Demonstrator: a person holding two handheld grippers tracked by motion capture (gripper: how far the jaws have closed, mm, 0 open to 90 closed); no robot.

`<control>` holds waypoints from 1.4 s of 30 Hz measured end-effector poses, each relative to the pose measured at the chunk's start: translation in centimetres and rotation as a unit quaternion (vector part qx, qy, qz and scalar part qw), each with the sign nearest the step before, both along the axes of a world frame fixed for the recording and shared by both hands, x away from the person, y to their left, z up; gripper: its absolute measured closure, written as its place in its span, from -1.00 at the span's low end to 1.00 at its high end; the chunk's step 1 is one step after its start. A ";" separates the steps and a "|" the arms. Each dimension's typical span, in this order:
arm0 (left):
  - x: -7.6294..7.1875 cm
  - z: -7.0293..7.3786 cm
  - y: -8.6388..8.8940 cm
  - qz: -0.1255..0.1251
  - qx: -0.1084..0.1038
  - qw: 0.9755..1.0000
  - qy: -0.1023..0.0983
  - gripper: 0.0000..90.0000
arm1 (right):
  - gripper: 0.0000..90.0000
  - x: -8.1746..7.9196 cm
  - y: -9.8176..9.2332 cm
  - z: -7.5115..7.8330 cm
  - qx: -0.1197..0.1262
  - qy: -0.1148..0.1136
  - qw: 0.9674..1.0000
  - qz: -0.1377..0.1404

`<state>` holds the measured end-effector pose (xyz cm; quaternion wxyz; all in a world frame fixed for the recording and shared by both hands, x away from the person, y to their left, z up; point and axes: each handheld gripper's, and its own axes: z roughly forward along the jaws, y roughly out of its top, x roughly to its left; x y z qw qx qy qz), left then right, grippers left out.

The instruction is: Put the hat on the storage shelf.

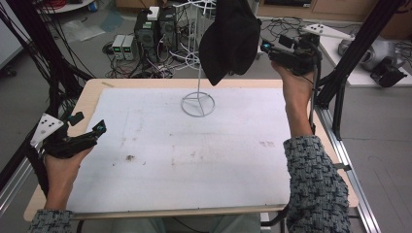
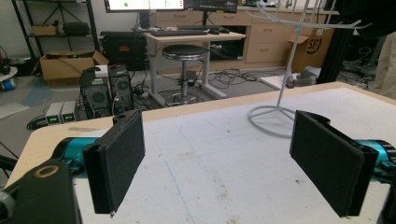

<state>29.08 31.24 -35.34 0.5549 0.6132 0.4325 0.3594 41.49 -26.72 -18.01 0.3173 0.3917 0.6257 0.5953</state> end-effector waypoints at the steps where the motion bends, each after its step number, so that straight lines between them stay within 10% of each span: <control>1: 0.0 0.0 0.0 0.000 -0.001 1.000 0.000 -0.59 | -0.30 -0.4 -0.2 -0.1 0.002 -0.014 1.000 -0.007; 13: 0.1 0.0 -0.5 -0.005 0.002 1.000 0.000 -0.59 | -0.74 -5.4 -2.4 -2.0 0.005 -0.059 0.997 -0.046; 23: 0.0 -0.4 -0.7 -0.006 0.010 1.000 0.006 -0.59 | -0.75 -9.9 -3.2 -7.4 -0.003 -0.066 0.996 -0.057; 33: 0.1 -0.8 -0.7 -0.002 0.015 1.000 0.010 -0.59 | -0.78 -11.2 -4.2 -12.2 0.039 -0.038 0.996 -0.068; 42: 0.2 -1.0 -0.6 0.001 0.012 1.000 0.012 -0.60 | -0.78 -11.7 -4.2 -14.4 0.027 -0.038 0.996 -0.073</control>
